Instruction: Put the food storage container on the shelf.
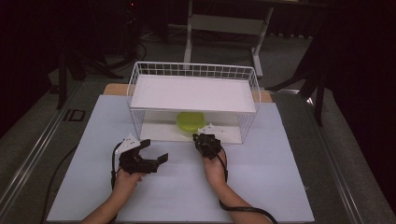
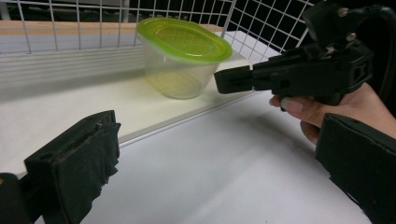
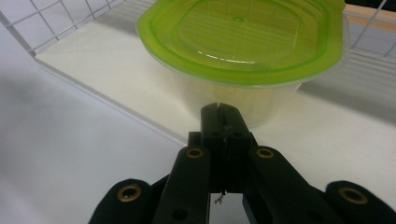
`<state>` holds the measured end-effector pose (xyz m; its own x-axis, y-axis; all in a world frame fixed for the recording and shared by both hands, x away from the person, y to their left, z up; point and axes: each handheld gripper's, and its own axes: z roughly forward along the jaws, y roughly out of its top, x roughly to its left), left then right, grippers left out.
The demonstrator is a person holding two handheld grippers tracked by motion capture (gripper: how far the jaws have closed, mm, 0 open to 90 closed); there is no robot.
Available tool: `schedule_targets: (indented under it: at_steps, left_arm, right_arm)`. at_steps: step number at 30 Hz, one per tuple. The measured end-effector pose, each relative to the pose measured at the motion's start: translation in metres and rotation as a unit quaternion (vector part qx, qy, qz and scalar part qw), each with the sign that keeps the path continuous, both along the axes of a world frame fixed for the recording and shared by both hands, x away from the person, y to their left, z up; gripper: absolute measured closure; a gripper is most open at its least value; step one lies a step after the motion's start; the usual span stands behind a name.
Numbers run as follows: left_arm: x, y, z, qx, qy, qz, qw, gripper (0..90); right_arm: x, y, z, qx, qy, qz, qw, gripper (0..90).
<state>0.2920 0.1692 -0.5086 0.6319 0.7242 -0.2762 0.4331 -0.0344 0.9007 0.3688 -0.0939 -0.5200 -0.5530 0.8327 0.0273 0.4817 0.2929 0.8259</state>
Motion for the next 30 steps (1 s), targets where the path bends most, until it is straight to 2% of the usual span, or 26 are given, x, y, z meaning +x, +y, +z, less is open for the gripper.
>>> schedule_targets:
  at_steps: [8,15,20,24,26,30]
  left_arm:
    - [0.0,0.001,0.001,0.001,-0.003,0.001,1.0,0.8]
    - [0.0,-0.001,0.0,0.002,-0.005,-0.004,1.0,0.7]
    - [0.001,-0.001,0.0,0.005,-0.001,-0.005,1.0,0.8]
    - [0.001,-0.001,0.0,0.007,-0.007,-0.012,0.9999,0.8]
    - [0.001,-0.001,0.001,0.005,-0.007,-0.017,0.9998,0.8]
    - [0.0,-0.001,0.004,0.0,-0.006,-0.021,0.9998,0.8]
  right_arm:
    - [0.012,0.004,0.001,0.004,0.002,-0.008,1.0,89.8]
    - [0.018,0.014,-0.005,-0.004,0.005,0.001,1.0,89.8]
    - [0.02,0.017,-0.005,-0.002,0.003,0.005,1.0,89.6]
    - [0.015,0.018,-0.002,0.0,0.007,0.021,0.9997,86.7]
    - [0.009,0.017,0.001,-0.004,0.002,0.028,0.9996,85.6]
    - [-0.004,0.01,0.01,0.012,0.0,0.038,0.9992,75.7]
